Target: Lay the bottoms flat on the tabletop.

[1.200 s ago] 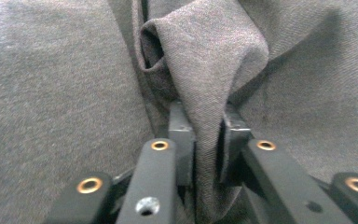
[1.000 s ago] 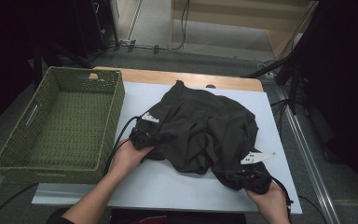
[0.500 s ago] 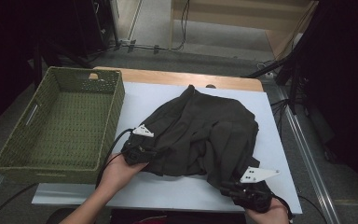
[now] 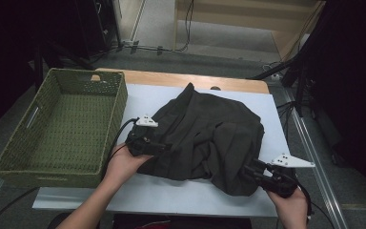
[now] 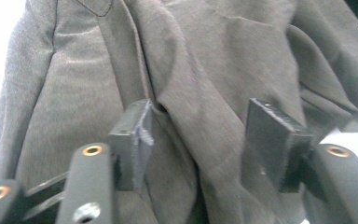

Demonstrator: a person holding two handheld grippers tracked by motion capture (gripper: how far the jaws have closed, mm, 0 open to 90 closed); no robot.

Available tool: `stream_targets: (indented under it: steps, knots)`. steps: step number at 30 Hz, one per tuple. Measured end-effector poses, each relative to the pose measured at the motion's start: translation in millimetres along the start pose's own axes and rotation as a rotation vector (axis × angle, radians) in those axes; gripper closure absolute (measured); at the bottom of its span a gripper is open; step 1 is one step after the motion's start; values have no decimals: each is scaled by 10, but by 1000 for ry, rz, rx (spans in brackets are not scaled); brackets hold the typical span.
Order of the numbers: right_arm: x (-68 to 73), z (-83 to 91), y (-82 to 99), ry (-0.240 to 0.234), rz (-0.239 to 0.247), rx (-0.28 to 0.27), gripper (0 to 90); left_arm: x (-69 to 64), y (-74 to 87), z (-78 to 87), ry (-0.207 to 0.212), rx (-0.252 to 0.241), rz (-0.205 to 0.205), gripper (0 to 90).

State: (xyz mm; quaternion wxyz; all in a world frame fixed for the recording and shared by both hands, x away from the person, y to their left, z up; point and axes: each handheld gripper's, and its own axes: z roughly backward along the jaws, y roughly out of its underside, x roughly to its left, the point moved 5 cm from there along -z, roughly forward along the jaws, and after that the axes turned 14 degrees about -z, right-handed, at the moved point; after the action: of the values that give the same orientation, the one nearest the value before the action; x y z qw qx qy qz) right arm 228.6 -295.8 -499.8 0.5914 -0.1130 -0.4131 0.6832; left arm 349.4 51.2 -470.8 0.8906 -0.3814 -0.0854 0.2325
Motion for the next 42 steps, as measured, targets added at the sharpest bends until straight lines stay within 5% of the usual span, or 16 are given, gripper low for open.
stream_targets:
  steps: [12,18,21,30,42]
  knots:
    - [-379,-185,-357,90,-71,-37,374,508,-222,-367,-84,42,22,374]
    - [-582,-311,-533,108,-134,-38,342,716,-316,-573,-72,37,64,373]
    - [-628,-349,-628,117,-140,-48,342,794,-334,-637,-64,13,78,374]
    - [-775,-509,-901,154,-137,-85,344,1031,-333,-842,-105,58,65,373]
    - [-996,-959,-790,204,-199,-14,294,1204,-304,-1112,-149,120,51,345]
